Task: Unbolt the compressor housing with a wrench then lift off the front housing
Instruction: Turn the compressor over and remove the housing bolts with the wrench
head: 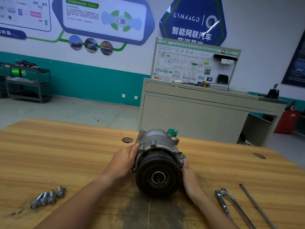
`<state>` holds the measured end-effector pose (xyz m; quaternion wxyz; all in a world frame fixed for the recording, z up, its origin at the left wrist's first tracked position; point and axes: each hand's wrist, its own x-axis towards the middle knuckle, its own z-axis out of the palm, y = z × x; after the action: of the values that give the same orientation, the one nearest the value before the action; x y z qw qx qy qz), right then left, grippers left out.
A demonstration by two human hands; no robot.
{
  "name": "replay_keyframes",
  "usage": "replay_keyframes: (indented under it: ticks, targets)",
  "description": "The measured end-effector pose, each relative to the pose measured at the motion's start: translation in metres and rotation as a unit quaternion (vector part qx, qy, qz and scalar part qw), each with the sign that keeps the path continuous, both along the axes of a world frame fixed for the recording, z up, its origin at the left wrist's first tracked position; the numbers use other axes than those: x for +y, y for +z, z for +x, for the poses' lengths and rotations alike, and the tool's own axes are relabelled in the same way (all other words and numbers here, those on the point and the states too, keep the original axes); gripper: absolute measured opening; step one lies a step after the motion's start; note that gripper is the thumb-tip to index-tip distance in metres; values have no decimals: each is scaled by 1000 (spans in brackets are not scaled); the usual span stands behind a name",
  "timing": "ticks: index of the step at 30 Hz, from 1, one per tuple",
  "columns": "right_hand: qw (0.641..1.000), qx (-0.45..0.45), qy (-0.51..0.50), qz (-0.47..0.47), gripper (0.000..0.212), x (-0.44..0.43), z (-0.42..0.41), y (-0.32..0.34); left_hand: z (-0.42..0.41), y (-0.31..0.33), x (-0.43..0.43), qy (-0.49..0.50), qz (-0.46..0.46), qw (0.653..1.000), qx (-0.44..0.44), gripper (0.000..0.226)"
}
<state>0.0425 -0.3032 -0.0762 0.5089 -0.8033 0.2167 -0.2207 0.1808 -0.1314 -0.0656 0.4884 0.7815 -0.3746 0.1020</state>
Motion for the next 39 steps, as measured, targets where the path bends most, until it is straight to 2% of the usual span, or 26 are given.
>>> replay_keyframes:
  ticks: [6,12,15,21,27,34,39]
  targets:
    - [999,15,-5,-29,55,8,-8,9,2,0,6,-26,5,999,27,57]
    - [996,32,6,-78,54,22,-12,34,1,8,22,-45,8,991,124,63]
    - [996,34,-3,-79,48,34,-17,38,-2,10,30,-37,17,990,135,67]
    - [1000,26,4,2,51,53,-30,61,-25,50,43,-15,70,987,143,72]
    - [993,22,4,116,46,75,-68,74,-65,83,68,-61,155,970,176,56]
    - [988,35,24,146,49,93,-107,77,-102,104,84,-42,242,951,186,62]
    - [987,61,20,145,60,97,-118,79,-113,114,86,-38,298,930,214,69]
